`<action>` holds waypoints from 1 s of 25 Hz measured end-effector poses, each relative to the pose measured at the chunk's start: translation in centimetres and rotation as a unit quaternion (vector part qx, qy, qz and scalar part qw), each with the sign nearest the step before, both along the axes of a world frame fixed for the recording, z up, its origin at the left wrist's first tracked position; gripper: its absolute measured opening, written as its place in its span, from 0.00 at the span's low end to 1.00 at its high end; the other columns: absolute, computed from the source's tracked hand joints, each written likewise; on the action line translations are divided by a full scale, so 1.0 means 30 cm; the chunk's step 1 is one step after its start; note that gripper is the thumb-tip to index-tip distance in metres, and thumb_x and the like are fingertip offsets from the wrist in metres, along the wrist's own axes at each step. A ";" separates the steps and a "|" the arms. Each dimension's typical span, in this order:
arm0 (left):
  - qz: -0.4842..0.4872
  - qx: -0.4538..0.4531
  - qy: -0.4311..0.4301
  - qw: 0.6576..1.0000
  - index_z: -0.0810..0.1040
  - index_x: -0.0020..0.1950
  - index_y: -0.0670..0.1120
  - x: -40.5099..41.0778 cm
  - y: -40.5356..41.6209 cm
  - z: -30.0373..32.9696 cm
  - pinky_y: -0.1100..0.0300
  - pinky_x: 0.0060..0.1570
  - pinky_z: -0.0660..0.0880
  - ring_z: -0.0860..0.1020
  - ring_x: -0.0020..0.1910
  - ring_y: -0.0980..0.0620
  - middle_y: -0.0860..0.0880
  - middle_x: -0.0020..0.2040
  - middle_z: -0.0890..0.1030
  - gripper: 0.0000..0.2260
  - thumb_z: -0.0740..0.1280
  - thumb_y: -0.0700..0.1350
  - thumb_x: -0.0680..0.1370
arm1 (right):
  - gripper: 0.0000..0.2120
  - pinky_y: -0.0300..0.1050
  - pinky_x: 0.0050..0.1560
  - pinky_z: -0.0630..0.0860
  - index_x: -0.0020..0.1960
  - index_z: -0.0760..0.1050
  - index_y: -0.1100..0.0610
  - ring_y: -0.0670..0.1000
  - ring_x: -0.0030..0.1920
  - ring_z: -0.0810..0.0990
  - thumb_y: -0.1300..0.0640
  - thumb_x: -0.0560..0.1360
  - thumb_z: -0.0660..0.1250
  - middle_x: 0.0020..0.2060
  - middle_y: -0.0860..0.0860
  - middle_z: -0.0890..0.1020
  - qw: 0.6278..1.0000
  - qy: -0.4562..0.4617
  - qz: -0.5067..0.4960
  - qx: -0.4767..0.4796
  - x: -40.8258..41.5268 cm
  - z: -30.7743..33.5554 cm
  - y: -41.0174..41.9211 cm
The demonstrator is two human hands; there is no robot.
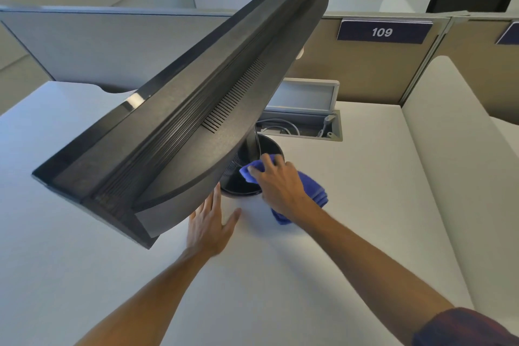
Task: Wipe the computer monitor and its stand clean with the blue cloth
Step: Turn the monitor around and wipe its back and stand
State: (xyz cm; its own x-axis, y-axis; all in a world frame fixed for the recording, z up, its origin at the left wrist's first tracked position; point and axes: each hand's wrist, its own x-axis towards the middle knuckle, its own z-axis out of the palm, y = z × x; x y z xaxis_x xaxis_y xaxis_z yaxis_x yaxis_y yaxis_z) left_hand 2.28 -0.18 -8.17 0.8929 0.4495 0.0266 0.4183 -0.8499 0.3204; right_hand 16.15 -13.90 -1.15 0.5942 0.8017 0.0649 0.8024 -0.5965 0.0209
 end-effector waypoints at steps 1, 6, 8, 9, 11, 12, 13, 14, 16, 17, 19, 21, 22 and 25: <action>-0.010 -0.001 -0.014 1.000 0.46 0.79 0.49 -0.003 0.002 0.003 0.56 0.70 0.48 0.56 0.76 0.48 0.48 0.79 0.54 0.33 0.49 0.63 0.78 | 0.24 0.55 0.57 0.72 0.72 0.65 0.52 0.61 0.63 0.69 0.57 0.77 0.64 0.69 0.58 0.66 1.000 0.012 0.021 0.020 -0.042 -0.010 0.024; -0.019 0.003 -0.031 0.999 0.49 0.79 0.48 -0.002 0.003 0.003 0.61 0.68 0.44 0.57 0.76 0.51 0.48 0.78 0.56 0.28 0.47 0.54 0.79 | 0.24 0.54 0.58 0.72 0.74 0.63 0.53 0.61 0.64 0.69 0.56 0.79 0.62 0.71 0.56 0.66 0.997 0.066 -0.014 0.024 -0.149 -0.111 0.115; -0.012 -0.003 -0.010 1.000 0.44 0.79 0.48 -0.002 0.008 -0.008 0.60 0.67 0.41 0.53 0.77 0.50 0.49 0.79 0.50 0.29 0.46 0.55 0.79 | 0.22 0.51 0.55 0.72 0.71 0.66 0.53 0.60 0.62 0.70 0.56 0.78 0.63 0.68 0.56 0.67 0.993 0.067 -0.079 0.049 -0.103 -0.103 0.103; -0.008 -0.005 -0.004 1.000 0.43 0.79 0.48 -0.003 0.008 -0.011 0.59 0.68 0.41 0.53 0.77 0.49 0.49 0.79 0.49 0.30 0.47 0.55 0.79 | 0.20 0.50 0.53 0.72 0.69 0.67 0.52 0.59 0.60 0.71 0.56 0.77 0.63 0.66 0.56 0.67 0.991 0.064 -0.104 0.050 -0.069 -0.095 0.086; 0.000 -0.005 -0.001 1.000 0.43 0.79 0.48 -0.006 0.007 -0.010 0.57 0.68 0.41 0.53 0.77 0.48 0.49 0.79 0.49 0.30 0.47 0.56 0.80 | 0.19 0.49 0.51 0.73 0.68 0.69 0.51 0.57 0.57 0.72 0.56 0.77 0.63 0.63 0.55 0.69 0.990 0.063 -0.121 0.034 0.003 -0.087 0.049; 0.001 -0.004 0.001 1.000 0.43 0.79 0.49 -0.006 0.008 -0.008 0.57 0.68 0.41 0.53 0.77 0.48 0.49 0.79 0.49 0.30 0.47 0.56 0.80 | 0.18 0.49 0.51 0.73 0.67 0.69 0.51 0.57 0.56 0.72 0.55 0.77 0.63 0.62 0.55 0.69 0.990 0.061 -0.126 0.023 0.035 -0.089 0.028; 0.001 -0.003 0.003 1.000 0.43 0.79 0.49 -0.006 0.006 -0.005 0.57 0.68 0.41 0.54 0.77 0.48 0.49 0.79 0.49 0.30 0.47 0.57 0.80 | 0.18 0.49 0.50 0.73 0.67 0.70 0.51 0.56 0.55 0.72 0.55 0.77 0.63 0.61 0.55 0.70 0.989 0.059 -0.136 0.013 0.063 -0.090 0.004; 0.002 -0.003 0.004 1.000 0.43 0.79 0.49 -0.006 0.004 -0.004 0.56 0.68 0.41 0.54 0.77 0.48 0.49 0.79 0.50 0.30 0.46 0.57 0.80 | 0.17 0.49 0.50 0.73 0.66 0.70 0.51 0.56 0.55 0.73 0.54 0.77 0.63 0.61 0.55 0.71 0.987 0.060 -0.149 0.002 0.093 -0.089 -0.021; 0.005 -0.008 0.000 1.000 0.44 0.79 0.49 -0.002 0.000 0.001 0.55 0.67 0.41 0.54 0.77 0.47 0.49 0.79 0.50 0.30 0.46 0.58 0.79 | 0.18 0.49 0.49 0.72 0.67 0.70 0.50 0.57 0.55 0.73 0.53 0.77 0.62 0.61 0.55 0.71 0.983 0.071 -0.169 -0.008 0.169 -0.070 -0.058; 0.007 -0.011 -0.001 1.000 0.45 0.79 0.49 0.001 -0.002 0.004 0.55 0.67 0.41 0.55 0.77 0.46 0.49 0.79 0.51 0.31 0.46 0.58 0.78 | 0.19 0.50 0.50 0.73 0.68 0.69 0.49 0.57 0.56 0.73 0.52 0.78 0.63 0.62 0.55 0.71 0.981 0.076 -0.177 -0.006 0.214 -0.055 -0.069; 0.009 -0.012 0.001 1.000 0.45 0.79 0.49 0.002 -0.004 0.007 0.54 0.67 0.42 0.56 0.77 0.45 0.49 0.79 0.52 0.31 0.45 0.59 0.78 | 0.23 0.52 0.55 0.74 0.72 0.65 0.48 0.59 0.61 0.72 0.50 0.78 0.64 0.66 0.56 0.68 0.979 0.066 -0.195 0.005 0.285 -0.031 -0.070; 0.010 -0.009 0.003 1.000 0.45 0.79 0.49 0.001 -0.005 0.007 0.54 0.68 0.42 0.55 0.77 0.46 0.49 0.79 0.51 0.31 0.45 0.59 0.78 | 0.26 0.53 0.58 0.74 0.74 0.61 0.48 0.60 0.65 0.70 0.51 0.78 0.64 0.69 0.56 0.65 0.979 0.069 -0.191 -0.007 0.296 -0.043 -0.042; 0.009 -0.010 0.003 1.000 0.45 0.79 0.49 0.000 -0.004 0.005 0.53 0.69 0.43 0.56 0.77 0.46 0.48 0.79 0.52 0.31 0.46 0.59 0.78 | 0.27 0.53 0.58 0.74 0.75 0.59 0.47 0.60 0.66 0.69 0.52 0.78 0.64 0.70 0.57 0.64 0.979 0.078 -0.185 -0.025 0.276 -0.065 -0.028; 0.008 -0.014 0.005 1.000 0.45 0.79 0.49 0.000 -0.003 0.005 0.53 0.69 0.44 0.56 0.77 0.46 0.48 0.79 0.52 0.31 0.46 0.58 0.78 | 0.29 0.53 0.58 0.74 0.76 0.57 0.49 0.61 0.67 0.67 0.54 0.78 0.64 0.71 0.57 0.64 0.981 0.070 -0.176 -0.038 0.192 -0.117 -0.042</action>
State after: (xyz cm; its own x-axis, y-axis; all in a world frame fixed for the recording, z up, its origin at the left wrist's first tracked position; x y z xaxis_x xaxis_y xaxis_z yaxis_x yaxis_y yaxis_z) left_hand 2.29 -0.27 -8.00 0.8860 0.4636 0.0049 0.4345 -0.8341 0.3397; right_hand 21.91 -15.16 -4.65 0.8337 0.5450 -0.0889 0.5456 -0.8378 -0.0201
